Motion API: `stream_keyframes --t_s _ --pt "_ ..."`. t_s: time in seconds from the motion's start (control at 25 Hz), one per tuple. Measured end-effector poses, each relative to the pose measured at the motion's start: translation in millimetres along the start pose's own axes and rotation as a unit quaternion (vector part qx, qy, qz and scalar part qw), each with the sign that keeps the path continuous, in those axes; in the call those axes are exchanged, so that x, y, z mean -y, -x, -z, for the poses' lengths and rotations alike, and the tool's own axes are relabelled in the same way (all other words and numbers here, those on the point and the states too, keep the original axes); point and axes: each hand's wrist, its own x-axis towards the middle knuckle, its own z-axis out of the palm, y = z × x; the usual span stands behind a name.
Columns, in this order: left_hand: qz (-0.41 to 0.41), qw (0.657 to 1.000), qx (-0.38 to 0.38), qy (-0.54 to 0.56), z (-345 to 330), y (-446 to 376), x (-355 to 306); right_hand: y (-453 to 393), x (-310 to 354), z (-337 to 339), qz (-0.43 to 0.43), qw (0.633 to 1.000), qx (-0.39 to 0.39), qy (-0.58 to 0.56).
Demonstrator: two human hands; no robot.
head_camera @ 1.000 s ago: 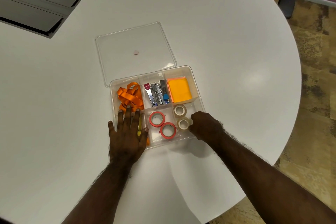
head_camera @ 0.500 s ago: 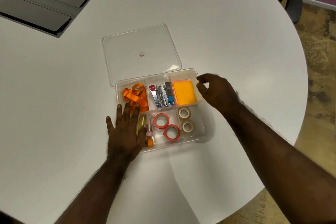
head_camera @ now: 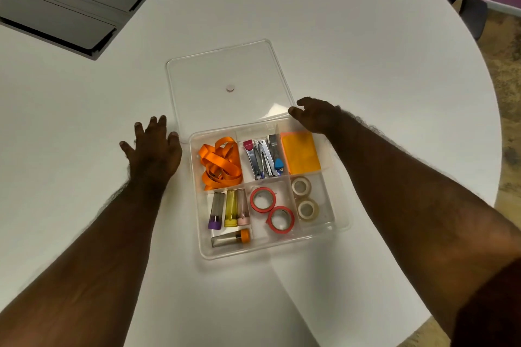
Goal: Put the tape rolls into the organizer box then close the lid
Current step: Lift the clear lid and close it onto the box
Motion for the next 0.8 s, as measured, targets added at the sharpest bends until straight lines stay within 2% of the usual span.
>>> stream_keyframes --t_s 0.12,0.24,0.48,0.6,0.64,0.68,0.72,0.76,0.8 --pt "0.090 0.988 0.083 0.097 -7.8 -18.5 -0.5 -9.9 5.3 -0.7 0.003 1.000 0.026 -0.012" --pt "0.101 0.961 0.126 0.226 -12.3 -27.7 -4.1 -19.9 6.8 -2.8 0.003 1.000 -0.001 -0.019" --pt "0.126 0.920 0.126 0.348 -15.3 -28.3 -4.6 -29.3 11.3 -5.9 -0.009 0.998 -0.042 -0.054" --pt "0.132 0.910 0.123 0.373 -16.2 -29.7 -3.3 -30.0 16.2 -5.6 0.032 0.994 -0.087 -0.060" --pt "0.128 0.907 0.126 0.381 -16.7 -29.2 -3.7 -32.4 15.6 -5.3 0.052 0.989 -0.126 -0.058" --pt "0.128 0.902 0.129 0.392 -16.8 -28.4 -3.9 -35.9 14.6 -2.6 0.065 0.979 -0.178 -0.080" --pt "0.130 0.894 0.131 0.409 -16.9 -27.2 -3.2 -40.1 14.0 -0.4 0.042 0.974 -0.164 -0.149" --pt "0.133 0.885 0.134 0.426 -16.1 -26.3 -2.4 -42.0 16.7 -0.3 0.065 0.962 -0.198 -0.174" --pt "0.141 0.875 0.139 0.442 -14.7 -25.2 -2.4 -38.9 21.5 2.9 0.109 0.944 -0.177 -0.257"
